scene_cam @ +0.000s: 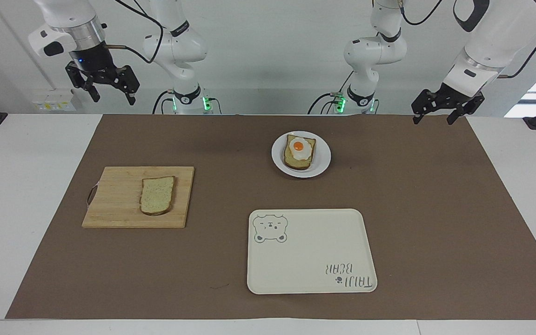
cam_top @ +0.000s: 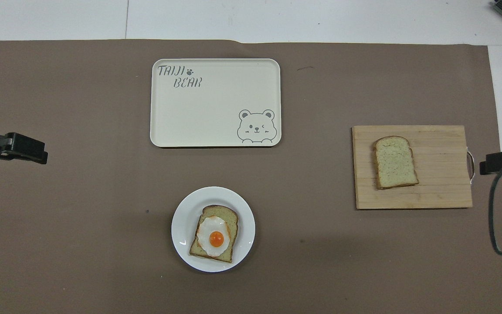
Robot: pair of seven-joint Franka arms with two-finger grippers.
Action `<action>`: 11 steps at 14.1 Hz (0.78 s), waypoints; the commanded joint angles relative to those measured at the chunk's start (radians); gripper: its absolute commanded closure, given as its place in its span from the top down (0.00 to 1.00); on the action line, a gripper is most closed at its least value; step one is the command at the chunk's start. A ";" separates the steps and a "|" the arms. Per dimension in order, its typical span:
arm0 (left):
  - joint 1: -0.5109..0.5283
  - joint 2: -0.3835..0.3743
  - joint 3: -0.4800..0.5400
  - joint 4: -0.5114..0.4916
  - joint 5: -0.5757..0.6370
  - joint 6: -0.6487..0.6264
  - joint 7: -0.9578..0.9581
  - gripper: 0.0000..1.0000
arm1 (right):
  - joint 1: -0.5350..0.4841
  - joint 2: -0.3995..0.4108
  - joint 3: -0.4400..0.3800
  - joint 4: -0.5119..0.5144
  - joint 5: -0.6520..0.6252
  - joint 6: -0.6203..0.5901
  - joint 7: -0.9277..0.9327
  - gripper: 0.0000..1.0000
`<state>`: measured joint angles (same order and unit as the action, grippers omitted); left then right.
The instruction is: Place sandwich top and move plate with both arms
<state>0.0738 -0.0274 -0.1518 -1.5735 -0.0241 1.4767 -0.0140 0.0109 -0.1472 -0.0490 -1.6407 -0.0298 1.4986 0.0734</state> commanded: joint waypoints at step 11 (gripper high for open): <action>0.011 -0.025 -0.006 -0.029 0.013 0.020 0.012 1.00 | -0.008 -0.014 0.001 -0.019 -0.005 0.005 -0.006 1.00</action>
<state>0.0738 -0.0274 -0.1518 -1.5735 -0.0241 1.4767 -0.0140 0.0102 -0.1472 -0.0503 -1.6443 -0.0298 1.4986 0.0734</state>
